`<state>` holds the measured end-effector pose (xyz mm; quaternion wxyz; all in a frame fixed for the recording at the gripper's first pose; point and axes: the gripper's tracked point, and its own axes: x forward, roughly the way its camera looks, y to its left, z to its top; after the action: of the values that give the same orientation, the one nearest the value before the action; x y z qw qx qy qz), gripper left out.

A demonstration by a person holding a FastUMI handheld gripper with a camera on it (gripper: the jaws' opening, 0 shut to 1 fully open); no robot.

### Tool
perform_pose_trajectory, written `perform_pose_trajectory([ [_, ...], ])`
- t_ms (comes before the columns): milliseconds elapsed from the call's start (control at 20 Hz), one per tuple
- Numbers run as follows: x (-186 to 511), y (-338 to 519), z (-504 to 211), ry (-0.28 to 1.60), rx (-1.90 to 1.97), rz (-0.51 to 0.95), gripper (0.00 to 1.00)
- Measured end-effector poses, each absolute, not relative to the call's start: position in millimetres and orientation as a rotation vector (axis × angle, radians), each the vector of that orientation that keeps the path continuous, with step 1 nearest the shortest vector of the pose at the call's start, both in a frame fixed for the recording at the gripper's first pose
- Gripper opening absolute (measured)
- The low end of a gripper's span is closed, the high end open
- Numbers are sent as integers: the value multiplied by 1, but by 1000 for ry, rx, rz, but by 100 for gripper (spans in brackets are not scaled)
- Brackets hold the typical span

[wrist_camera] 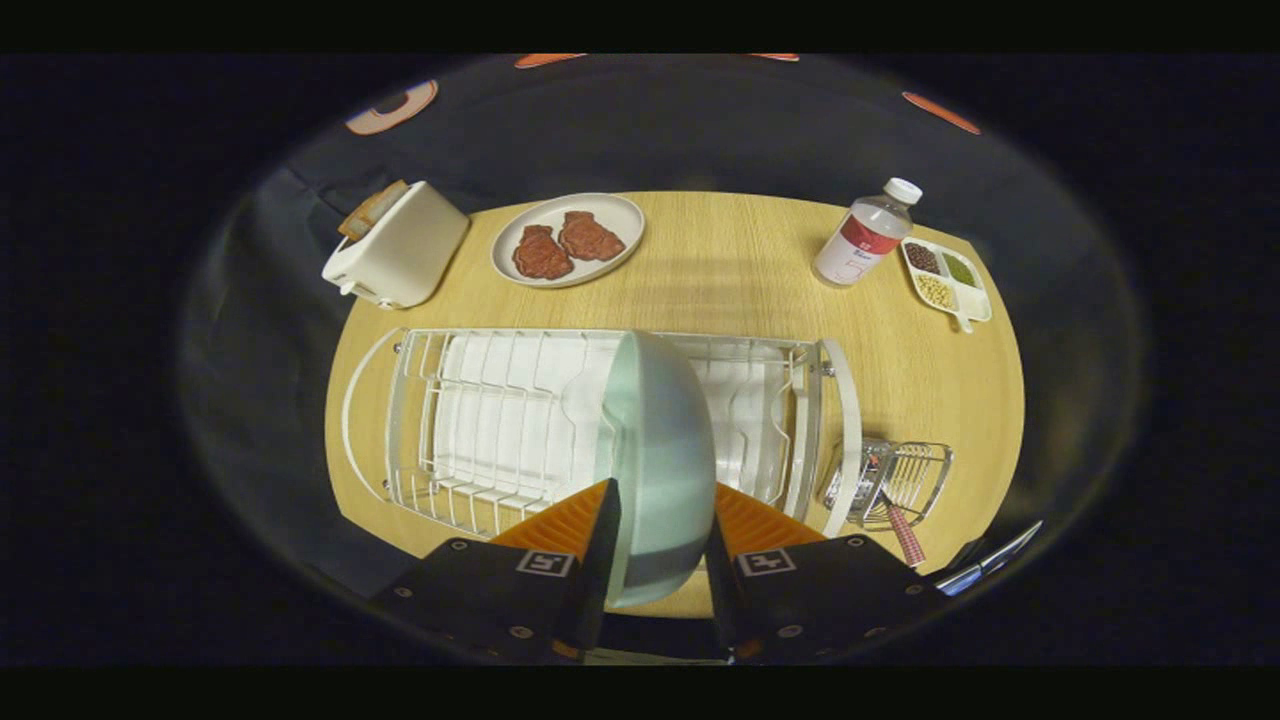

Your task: Take the plate from the dish rack, then take the spoon from the basket and place it into the plate.

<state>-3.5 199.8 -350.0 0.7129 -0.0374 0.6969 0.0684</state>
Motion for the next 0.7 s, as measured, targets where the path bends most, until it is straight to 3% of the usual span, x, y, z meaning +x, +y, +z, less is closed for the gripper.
perform_pose_trajectory([
  [150, -4, 196, -351, 1541, -130, 92, 36],
  [700, 12, 179, -304, 1434, -210, -53, 30],
])
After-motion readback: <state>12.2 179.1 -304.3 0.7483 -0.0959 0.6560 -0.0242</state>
